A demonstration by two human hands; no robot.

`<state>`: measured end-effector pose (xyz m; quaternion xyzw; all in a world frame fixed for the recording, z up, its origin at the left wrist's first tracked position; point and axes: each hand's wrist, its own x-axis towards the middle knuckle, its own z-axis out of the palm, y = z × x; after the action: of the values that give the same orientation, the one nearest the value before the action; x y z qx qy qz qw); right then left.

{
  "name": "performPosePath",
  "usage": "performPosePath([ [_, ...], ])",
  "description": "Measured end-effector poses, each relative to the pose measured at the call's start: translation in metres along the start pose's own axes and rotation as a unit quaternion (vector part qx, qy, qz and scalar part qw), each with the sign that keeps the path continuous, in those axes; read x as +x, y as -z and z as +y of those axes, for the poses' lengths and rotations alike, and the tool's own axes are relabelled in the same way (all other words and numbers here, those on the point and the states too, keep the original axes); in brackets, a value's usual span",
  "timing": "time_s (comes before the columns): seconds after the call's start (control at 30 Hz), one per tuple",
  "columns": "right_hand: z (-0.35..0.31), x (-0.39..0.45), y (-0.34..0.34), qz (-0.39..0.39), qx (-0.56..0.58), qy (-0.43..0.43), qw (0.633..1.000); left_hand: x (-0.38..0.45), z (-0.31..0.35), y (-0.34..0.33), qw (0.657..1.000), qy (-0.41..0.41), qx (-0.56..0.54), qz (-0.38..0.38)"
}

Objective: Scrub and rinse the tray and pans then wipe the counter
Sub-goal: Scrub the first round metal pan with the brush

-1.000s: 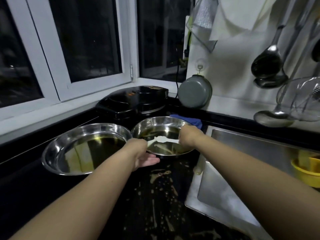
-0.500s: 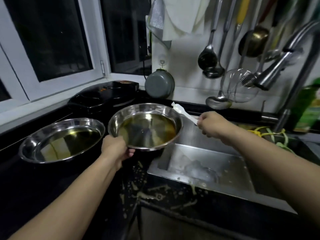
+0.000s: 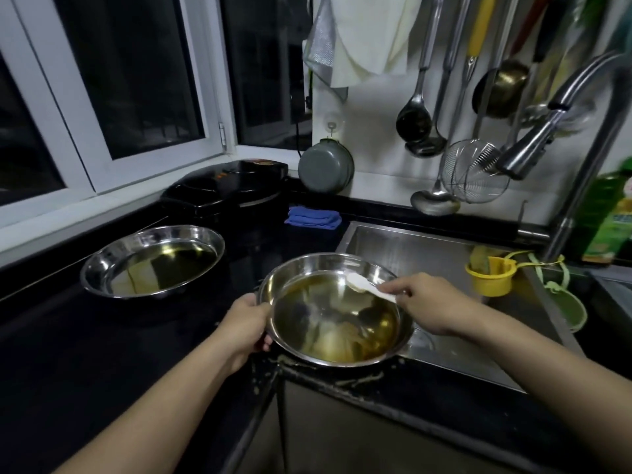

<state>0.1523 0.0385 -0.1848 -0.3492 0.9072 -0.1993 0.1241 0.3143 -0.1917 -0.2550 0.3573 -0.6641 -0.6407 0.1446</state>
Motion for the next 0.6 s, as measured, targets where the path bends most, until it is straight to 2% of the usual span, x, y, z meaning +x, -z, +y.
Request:
performPosePath([
  [0.1,-0.021,0.013,-0.013,-0.058,-0.03,0.038,0.997,0.0,0.005,0.007,0.998,-0.012,0.058,-0.017],
  [0.17,-0.037,0.026,-0.024,-0.087,-0.068,0.07,0.991,0.004,0.002,0.015,0.99,-0.035,0.135,0.007],
  [0.23,-0.049,0.041,-0.034,-0.081,-0.11,0.083,0.987,0.007,-0.005,0.023,0.986,-0.058,0.157,0.028],
  [0.4,-0.071,0.078,-0.045,-0.008,-0.227,0.058,0.972,0.009,-0.025,0.027,0.983,-0.143,0.11,0.037],
  [0.47,-0.085,0.075,-0.058,-0.051,-0.199,0.085,0.975,0.012,-0.028,0.027,0.982,-0.148,0.109,0.044],
  [0.53,-0.1,0.062,-0.068,-0.126,-0.169,0.13,0.969,0.014,-0.03,0.028,0.982,-0.152,0.108,0.041],
  [0.6,-0.103,0.055,-0.067,-0.143,-0.187,0.141,0.962,0.014,-0.03,0.029,0.981,-0.155,0.106,0.04],
])
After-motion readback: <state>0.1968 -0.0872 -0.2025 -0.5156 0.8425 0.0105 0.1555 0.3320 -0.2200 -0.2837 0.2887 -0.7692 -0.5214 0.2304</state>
